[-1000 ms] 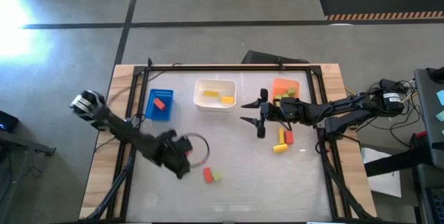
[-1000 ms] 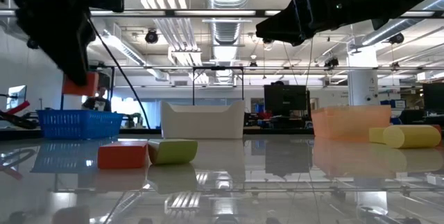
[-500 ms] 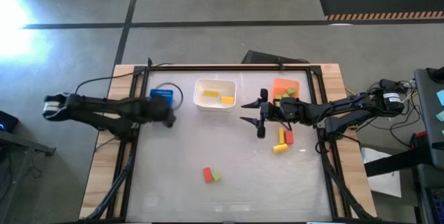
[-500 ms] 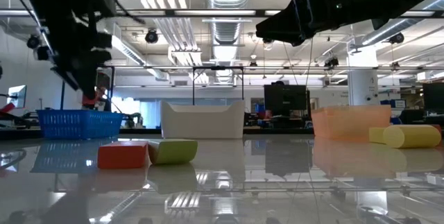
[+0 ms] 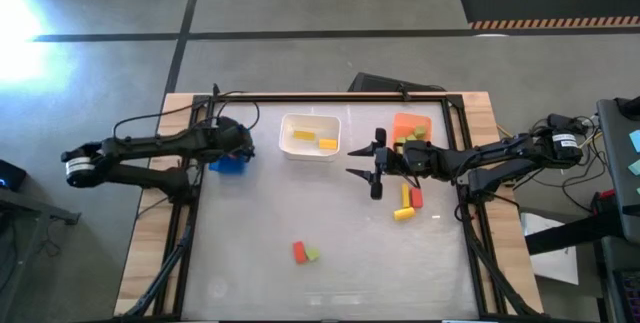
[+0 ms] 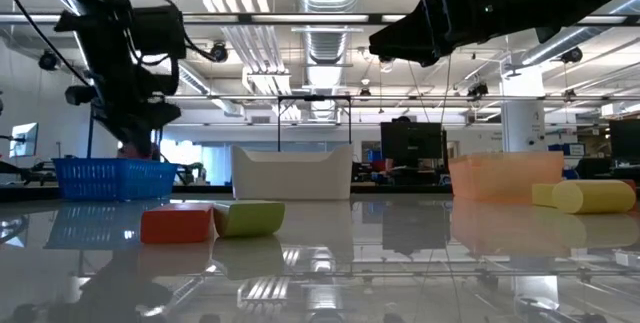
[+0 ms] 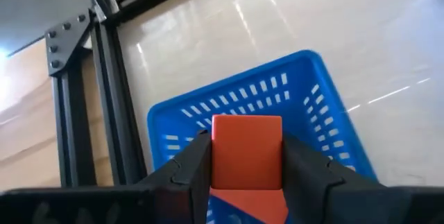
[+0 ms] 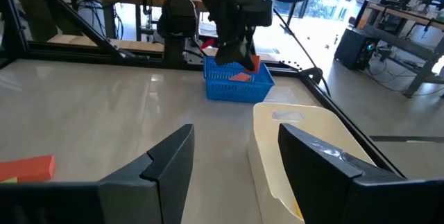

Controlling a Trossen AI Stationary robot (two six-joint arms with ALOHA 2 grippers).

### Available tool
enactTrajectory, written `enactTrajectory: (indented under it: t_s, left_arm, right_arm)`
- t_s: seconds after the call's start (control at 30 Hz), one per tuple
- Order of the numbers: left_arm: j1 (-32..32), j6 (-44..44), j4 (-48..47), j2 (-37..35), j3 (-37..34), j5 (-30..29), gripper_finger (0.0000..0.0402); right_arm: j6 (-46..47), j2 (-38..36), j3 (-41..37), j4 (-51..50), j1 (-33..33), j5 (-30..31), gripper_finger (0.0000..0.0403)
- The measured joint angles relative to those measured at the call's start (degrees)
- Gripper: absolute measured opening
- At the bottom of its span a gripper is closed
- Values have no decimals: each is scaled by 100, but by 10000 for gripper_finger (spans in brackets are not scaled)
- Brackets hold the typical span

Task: Sort & place blocks by color
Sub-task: Put the bottom left orange block into the blue bin, then put the bottom yellow block into the white bin

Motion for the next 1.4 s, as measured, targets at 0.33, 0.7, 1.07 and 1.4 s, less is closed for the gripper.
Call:
enactTrajectory:
  t_s: [0.33,0.7,1.07,1.4]
  left_arm:
    - [29,-2,305,609,-101,-153,204]
    - [-20,108,261,641,16,-102,251]
    - [-1256,305,410,-401,272,173,253]
    - [-2649,382,1321,-891,272,176,253]
  right_arm:
    - [-7,2,0,-108,0,2,201]
    - [455,2,0,-122,15,3,201]
    - [2616,-2,181,-1027,781,2,201]
    - [2744,312,2018,-6738,1669,358,201]
